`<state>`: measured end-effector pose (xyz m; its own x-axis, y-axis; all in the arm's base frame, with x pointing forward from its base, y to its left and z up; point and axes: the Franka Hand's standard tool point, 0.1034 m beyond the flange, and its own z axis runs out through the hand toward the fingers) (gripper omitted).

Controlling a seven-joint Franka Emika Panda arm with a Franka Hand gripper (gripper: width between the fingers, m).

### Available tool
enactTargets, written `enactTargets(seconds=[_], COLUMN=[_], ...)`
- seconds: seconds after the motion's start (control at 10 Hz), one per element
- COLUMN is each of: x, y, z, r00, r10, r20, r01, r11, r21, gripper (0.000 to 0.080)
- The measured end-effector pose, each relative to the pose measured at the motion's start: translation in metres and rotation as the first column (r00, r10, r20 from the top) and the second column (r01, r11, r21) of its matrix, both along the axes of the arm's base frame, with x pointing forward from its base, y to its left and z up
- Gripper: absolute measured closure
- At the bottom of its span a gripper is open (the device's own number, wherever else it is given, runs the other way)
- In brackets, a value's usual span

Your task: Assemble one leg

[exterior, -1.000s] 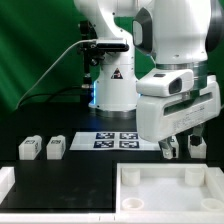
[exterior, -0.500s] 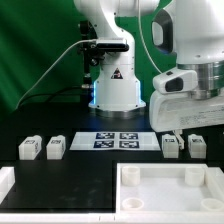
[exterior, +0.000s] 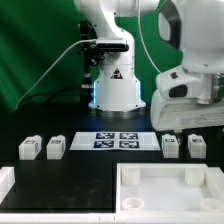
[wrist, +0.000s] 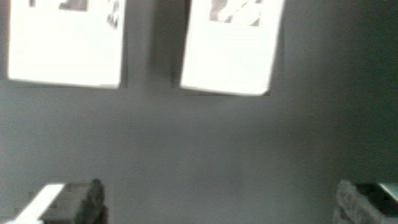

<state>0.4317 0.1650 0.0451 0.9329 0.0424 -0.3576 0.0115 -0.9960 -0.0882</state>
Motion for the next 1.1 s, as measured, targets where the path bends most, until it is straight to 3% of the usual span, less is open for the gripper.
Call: enactTargets(seconds=[0.2,0.3,0.5,0.7,1.1], x=[-0.012,-0.004,-0.016,-0.009,-0.037], y=[0.005,0.010,0.006,0.008,0.012], z=[-0.002,-0.010,-0.008,-0.013,-0.026], r00=[0.963,0.956,0.869,0.871,0.841], r10=[0.021,0.029,0.049,0.049,0.028], r20=[-0.268,-0.293,-0.492,-0.488,-0.540], r01=[-0.025,-0.031,-0.057,-0.054,-0.055], r11=[1.000,1.000,0.998,0.999,0.998], r21=[-0.008,-0.003,-0.001,0.004,-0.034], gripper=[0.0150,0.0150,0.0150,0.0150,0.0150])
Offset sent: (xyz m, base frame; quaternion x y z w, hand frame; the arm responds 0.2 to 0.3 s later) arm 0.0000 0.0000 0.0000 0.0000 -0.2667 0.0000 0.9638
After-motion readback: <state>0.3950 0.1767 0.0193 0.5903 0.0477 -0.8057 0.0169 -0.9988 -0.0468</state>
